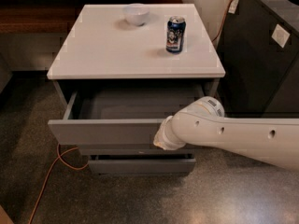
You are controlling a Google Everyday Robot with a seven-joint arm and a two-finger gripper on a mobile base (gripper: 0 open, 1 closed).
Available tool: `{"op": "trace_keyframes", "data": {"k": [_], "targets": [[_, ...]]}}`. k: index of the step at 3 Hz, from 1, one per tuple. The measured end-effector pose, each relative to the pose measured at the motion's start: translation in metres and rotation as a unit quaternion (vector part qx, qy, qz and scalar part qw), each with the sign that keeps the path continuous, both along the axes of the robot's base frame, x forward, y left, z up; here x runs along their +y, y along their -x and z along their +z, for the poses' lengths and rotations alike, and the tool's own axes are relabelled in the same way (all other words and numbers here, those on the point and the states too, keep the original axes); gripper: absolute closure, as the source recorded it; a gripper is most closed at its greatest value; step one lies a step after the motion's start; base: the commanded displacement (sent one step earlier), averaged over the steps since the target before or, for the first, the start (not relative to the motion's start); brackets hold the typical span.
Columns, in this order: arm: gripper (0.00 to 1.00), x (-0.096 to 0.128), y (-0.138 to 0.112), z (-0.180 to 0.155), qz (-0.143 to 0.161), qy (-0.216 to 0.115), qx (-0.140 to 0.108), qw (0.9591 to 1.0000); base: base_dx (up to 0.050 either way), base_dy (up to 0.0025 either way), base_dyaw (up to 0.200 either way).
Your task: Close top drawer
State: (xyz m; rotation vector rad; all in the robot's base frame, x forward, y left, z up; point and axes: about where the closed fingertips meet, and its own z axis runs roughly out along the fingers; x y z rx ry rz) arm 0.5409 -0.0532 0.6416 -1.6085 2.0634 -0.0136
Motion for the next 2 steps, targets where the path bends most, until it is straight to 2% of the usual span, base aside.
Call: {"op": "trace_keyframes", "data": {"k": [2], "targets": [[1.00,-0.009,-0.029,0.006,-0.021,-0.002,-0.036,0.9991,0.000,0.00000,0.000]]}}
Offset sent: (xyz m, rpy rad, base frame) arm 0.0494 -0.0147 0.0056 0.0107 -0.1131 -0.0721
